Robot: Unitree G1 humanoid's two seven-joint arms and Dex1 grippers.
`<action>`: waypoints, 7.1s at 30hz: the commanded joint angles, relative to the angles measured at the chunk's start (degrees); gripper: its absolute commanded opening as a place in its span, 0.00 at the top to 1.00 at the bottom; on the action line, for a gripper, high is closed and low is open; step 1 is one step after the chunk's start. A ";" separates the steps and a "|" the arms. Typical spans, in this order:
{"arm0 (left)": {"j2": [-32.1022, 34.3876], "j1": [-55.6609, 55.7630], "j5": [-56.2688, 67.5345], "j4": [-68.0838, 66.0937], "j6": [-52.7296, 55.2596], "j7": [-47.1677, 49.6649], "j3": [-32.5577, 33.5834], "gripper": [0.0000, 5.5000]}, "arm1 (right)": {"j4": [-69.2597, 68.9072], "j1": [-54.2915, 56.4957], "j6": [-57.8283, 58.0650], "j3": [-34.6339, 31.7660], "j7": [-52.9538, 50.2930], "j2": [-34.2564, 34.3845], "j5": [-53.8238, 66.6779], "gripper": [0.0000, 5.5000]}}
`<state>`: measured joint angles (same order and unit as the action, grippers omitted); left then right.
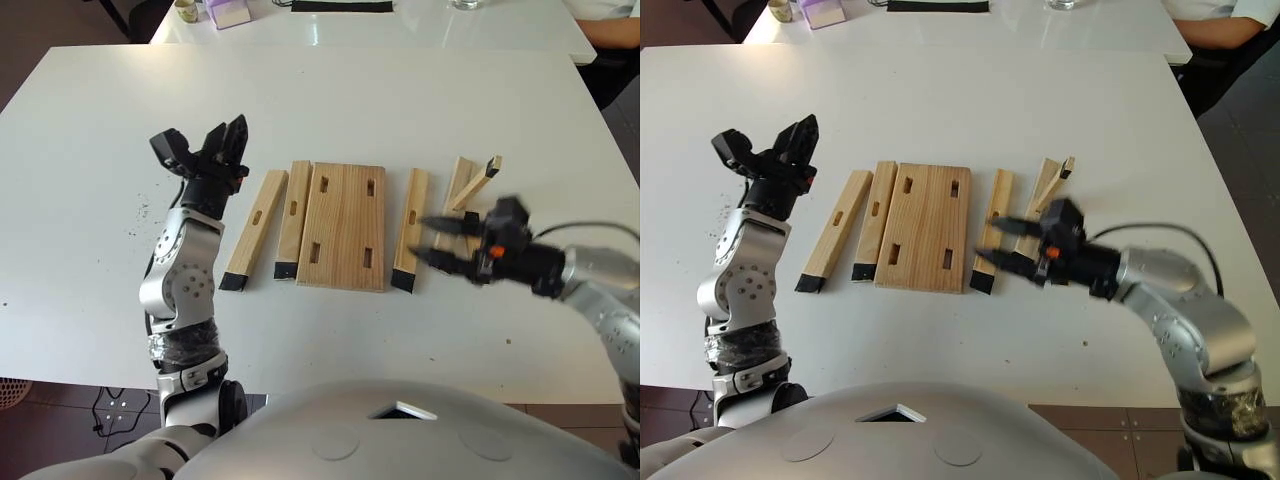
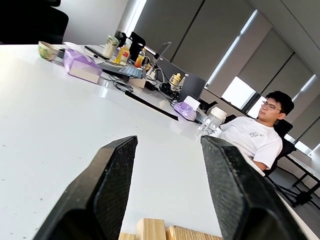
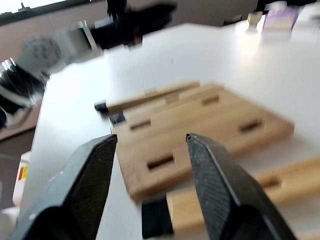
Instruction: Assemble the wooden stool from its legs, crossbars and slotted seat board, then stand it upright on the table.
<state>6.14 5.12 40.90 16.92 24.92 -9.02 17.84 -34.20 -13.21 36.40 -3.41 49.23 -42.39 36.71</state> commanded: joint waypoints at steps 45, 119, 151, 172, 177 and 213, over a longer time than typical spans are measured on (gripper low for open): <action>-1.18 -3.76 2.71 6.61 4.59 5.20 -2.78 0.57 | 4.49 11.00 41.32 -1.92 -49.56 28.07 -14.92 0.43; 22.18 25.20 55.20 8.41 21.38 -7.54 -7.96 0.61 | 25.12 52.08 33.37 -2.27 18.54 0.57 23.90 0.63; 45.81 19.36 4.35 -9.48 4.47 -69.26 -13.83 0.63 | 53.18 40.39 -19.55 -7.80 1.16 0.08 -15.69 0.45; 41.01 12.36 3.48 -3.47 5.57 -65.58 -12.77 0.63 | 58.17 44.12 -20.86 -5.53 4.39 1.46 -17.37 0.45; 42.06 11.52 3.21 -3.13 5.94 -66.47 -12.41 0.63 | 57.71 43.50 -20.48 -5.88 4.42 1.40 -17.16 0.45; 41.08 10.61 -12.75 -8.44 -7.22 -72.07 -26.46 0.63 | 52.60 40.27 -16.93 -6.28 2.96 5.12 -15.47 0.45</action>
<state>46.78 19.72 36.61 8.82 20.51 -82.41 -4.06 19.69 27.70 18.46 -9.43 52.32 -38.03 20.30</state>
